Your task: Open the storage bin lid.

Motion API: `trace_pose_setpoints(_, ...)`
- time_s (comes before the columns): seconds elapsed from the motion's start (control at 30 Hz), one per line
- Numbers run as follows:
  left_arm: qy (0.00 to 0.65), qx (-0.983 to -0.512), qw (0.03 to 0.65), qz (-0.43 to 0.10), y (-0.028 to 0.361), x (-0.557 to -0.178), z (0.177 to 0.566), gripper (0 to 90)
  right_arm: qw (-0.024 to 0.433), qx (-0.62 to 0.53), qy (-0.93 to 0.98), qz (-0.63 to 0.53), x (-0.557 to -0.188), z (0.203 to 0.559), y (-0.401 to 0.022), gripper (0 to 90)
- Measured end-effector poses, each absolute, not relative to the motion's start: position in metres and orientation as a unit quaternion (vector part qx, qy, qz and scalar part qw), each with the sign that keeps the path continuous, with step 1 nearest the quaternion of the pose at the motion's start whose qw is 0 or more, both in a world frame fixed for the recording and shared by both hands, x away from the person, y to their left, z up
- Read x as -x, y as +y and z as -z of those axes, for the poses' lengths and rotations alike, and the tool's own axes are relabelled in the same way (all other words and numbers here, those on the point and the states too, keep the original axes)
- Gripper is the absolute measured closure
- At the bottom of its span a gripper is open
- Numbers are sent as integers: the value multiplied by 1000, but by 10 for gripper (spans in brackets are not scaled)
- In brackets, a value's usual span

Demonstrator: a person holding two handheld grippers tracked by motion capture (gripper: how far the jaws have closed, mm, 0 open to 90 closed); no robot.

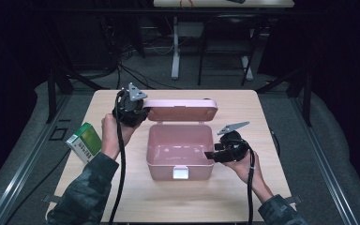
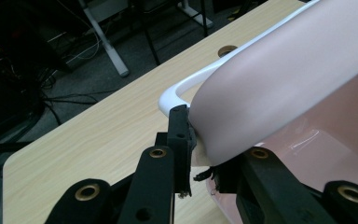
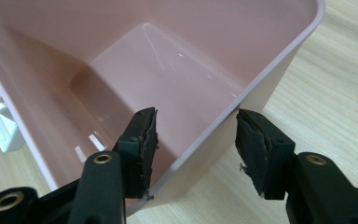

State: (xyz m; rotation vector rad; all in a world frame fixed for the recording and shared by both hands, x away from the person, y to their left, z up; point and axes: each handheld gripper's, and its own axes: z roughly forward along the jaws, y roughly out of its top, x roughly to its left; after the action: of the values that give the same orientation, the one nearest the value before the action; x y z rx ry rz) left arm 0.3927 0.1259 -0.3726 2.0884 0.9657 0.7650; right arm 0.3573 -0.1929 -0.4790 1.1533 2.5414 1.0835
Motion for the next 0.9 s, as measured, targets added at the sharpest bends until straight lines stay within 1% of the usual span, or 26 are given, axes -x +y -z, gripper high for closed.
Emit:
trace_pose_setpoints(0.6, 370, -811, 347, -291, 126, -410, 370, 803, 78, -384, 847, -359, -357, 479, -193, 480)
trace_pose_setpoints(0.9, 377, -811, 349, -280, 127, -421, 369, 802, 79, -382, 847, -360, -357, 479, -193, 483)
